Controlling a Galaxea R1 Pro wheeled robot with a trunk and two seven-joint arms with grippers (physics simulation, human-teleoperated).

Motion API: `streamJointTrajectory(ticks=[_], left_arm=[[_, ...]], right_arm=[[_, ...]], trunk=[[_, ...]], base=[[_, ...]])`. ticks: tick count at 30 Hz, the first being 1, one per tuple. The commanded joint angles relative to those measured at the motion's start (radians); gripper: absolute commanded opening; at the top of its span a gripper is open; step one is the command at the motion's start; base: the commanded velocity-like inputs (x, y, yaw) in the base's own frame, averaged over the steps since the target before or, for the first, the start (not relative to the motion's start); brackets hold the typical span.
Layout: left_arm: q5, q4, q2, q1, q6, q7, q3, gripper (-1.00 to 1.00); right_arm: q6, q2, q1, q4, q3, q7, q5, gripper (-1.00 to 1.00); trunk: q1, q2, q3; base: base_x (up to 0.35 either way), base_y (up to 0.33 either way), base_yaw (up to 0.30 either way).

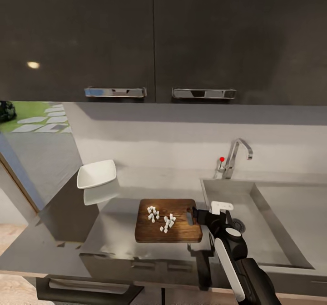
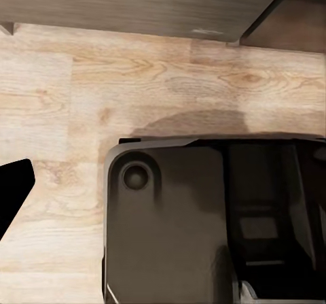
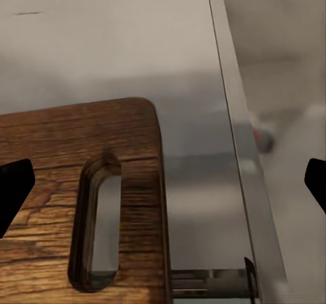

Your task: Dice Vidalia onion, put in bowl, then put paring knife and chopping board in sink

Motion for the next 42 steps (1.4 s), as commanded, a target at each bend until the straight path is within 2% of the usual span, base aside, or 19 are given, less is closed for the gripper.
streamJointTrajectory(ticks=[1, 20, 27, 42], left_arm=[[0.011, 0.001, 0.001, 0.0, -0.002, -0.002, -0.002, 1.0], [0.011, 0.023, 0.0, 0.0, -0.002, -0.002, -0.002, 1.0], [0.01, 0.033, -0.015, 0.0, -0.002, -0.004, -0.002, 1.0], [0.01, 0.033, -0.016, -0.001, -0.002, -0.004, -0.002, 1.0]], right_arm=[[0.003, 0.0, -0.001, 0.001, 0.001, -0.01, -0.01, 1.0], [0.002, 0.001, -0.001, 0.012, 0.001, -0.01, -0.01, 1.0], [0.002, 0.0, -0.001, 0.012, 0.001, -0.01, -0.01, 1.0], [0.002, 0.001, -0.001, 0.013, 0.002, -0.01, -0.01, 1.0]], trunk=[[0.001, -0.002, -0.003], [0.001, -0.002, -0.034], [0.001, -0.002, -0.046], [0.001, -0.002, -0.07]], base=[[0.0, 0.0, 0.0], [0.0, 0.0, 0.0], [0.127, 0.042, 0.0], [0.003, -0.039, 0.0]])
